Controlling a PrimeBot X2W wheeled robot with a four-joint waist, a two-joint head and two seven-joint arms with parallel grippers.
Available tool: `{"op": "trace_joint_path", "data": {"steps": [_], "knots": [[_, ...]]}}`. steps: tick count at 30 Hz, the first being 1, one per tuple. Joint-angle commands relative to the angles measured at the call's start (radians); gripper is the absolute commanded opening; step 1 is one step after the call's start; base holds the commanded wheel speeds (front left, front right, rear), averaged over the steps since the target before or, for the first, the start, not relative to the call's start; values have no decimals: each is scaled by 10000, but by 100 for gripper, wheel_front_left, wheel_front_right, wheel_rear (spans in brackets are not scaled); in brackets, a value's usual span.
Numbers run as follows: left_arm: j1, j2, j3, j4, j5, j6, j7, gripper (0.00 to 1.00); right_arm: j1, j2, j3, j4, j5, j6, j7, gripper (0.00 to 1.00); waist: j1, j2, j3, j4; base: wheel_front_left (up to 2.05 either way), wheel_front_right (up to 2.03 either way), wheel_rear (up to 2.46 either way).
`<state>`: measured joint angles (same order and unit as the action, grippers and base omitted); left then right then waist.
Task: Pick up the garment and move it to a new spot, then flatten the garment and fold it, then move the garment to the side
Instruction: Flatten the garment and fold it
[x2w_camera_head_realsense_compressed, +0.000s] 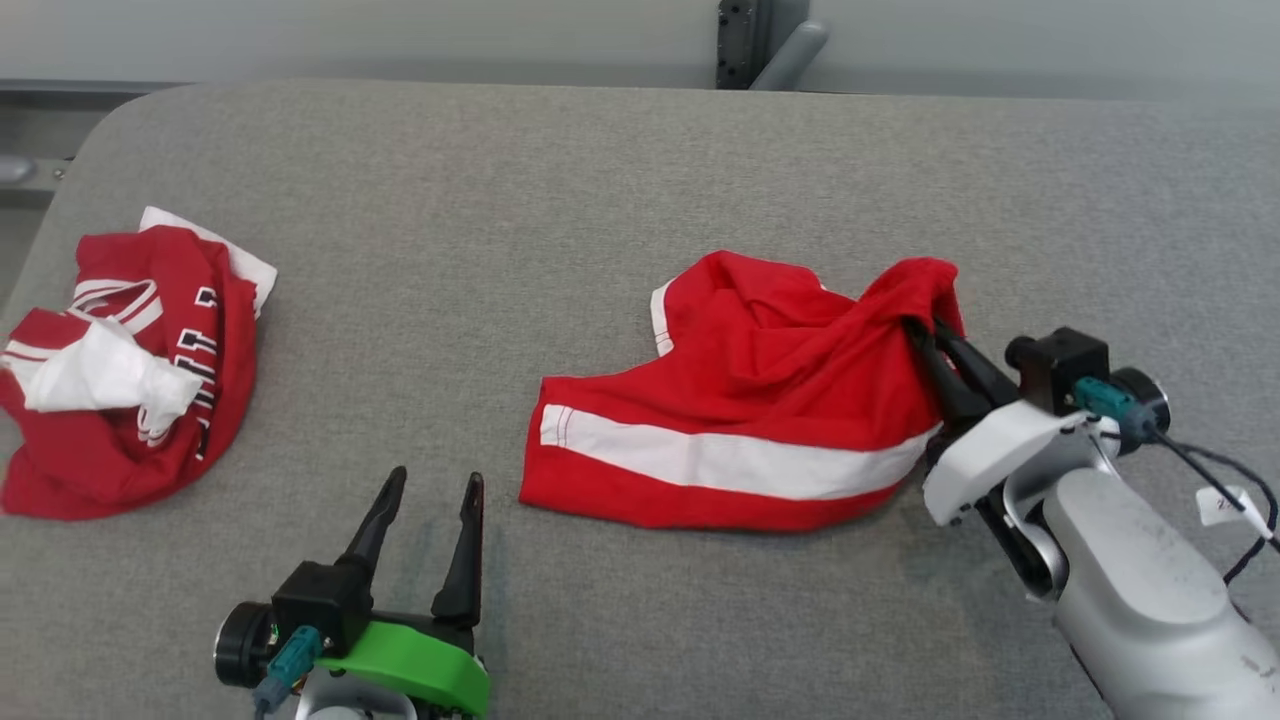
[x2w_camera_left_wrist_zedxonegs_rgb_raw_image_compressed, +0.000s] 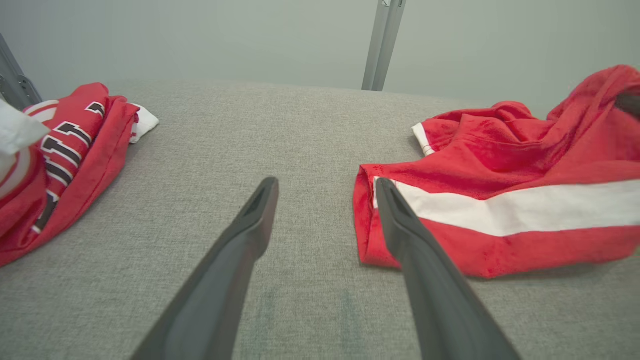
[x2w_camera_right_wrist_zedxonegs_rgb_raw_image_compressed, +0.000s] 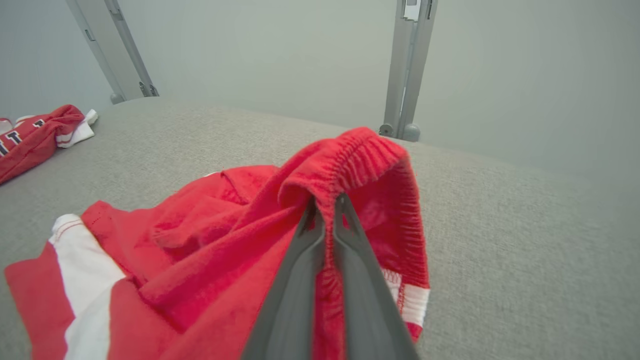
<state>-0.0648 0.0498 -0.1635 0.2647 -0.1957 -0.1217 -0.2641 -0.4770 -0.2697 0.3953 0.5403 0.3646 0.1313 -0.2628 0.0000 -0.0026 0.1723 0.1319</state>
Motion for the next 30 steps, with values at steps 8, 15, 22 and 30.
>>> {"op": "trace_joint_path", "data": {"steps": [8,15,22,30], "knots": [[-606,19,-694,19,-401,167,-6,100,-1903,160,-823,2859,-838,-12,-30,0,0,26,935,1596,0,0,0],[-562,19,-694,-81,-454,333,-6,100,-2224,465,-1704,4135,-1763,-12,-29,100,0,26,864,1640,0,0,0],[-318,21,-236,-160,-252,373,-5,100,-1339,818,-2628,2808,-2407,-12,-29,100,0,26,322,680,0,0,0],[41,24,595,-196,14,382,-5,100,737,1124,-3350,389,-2398,-12,-28,100,0,26,-504,-735,0,0,0]]}}
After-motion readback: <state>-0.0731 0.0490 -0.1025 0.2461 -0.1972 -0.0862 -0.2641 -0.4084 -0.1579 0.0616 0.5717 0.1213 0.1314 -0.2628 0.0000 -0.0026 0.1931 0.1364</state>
